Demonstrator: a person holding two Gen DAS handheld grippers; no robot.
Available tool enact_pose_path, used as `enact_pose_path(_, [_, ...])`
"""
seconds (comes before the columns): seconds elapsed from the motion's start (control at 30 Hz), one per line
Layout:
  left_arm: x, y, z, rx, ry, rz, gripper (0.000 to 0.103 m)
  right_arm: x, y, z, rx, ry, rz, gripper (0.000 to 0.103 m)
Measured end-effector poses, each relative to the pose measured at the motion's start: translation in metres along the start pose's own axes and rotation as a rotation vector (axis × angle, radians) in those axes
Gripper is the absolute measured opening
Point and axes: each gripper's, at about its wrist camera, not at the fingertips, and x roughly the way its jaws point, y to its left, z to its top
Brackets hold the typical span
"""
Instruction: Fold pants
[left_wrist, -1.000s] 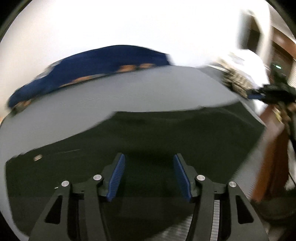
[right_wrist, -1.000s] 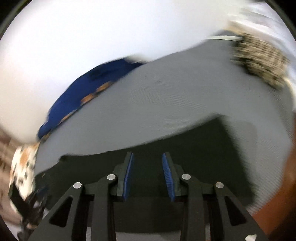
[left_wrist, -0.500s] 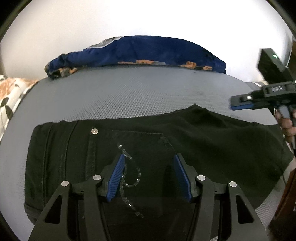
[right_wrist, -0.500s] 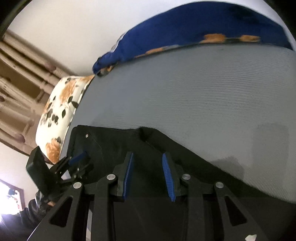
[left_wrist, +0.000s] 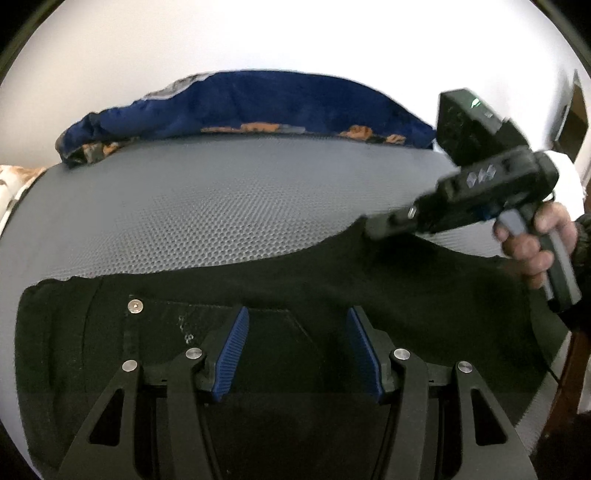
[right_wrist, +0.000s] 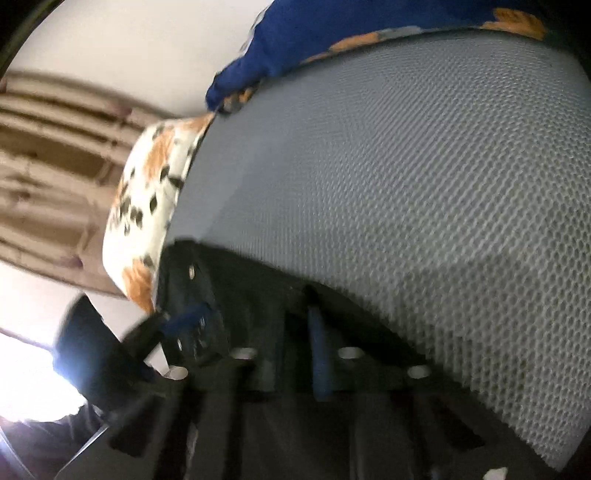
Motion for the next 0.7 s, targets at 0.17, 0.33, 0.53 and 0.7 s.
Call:
enact_pose_path(0.17, [0.008,0.006,-0.005,-0.009,0.016,-0.007,0.056,-0.001,0.003,0.006,-0.039,-0.063,-0.074,0.008])
enact_pose_path(0.33, [0.012,-0.002,-0.013,0.047,0.011,0.048,0.056,0.008,-0.008,0.019,-0.027,-0.142,-0.213,0.002])
enact_pose_path(0.53, [0.0,-0.005,-0.002,0.027,0.01,0.003,0.057,-0.04,-0.01,0.012,0.009,-0.166,-0.117,0.006])
enact_pose_path(0.7, [-0.006,-0.032,0.011,0.074,-0.021,-0.035,0.057,-0.1,-0.018,-0.018,-0.045,-0.163,-0.219,0.032])
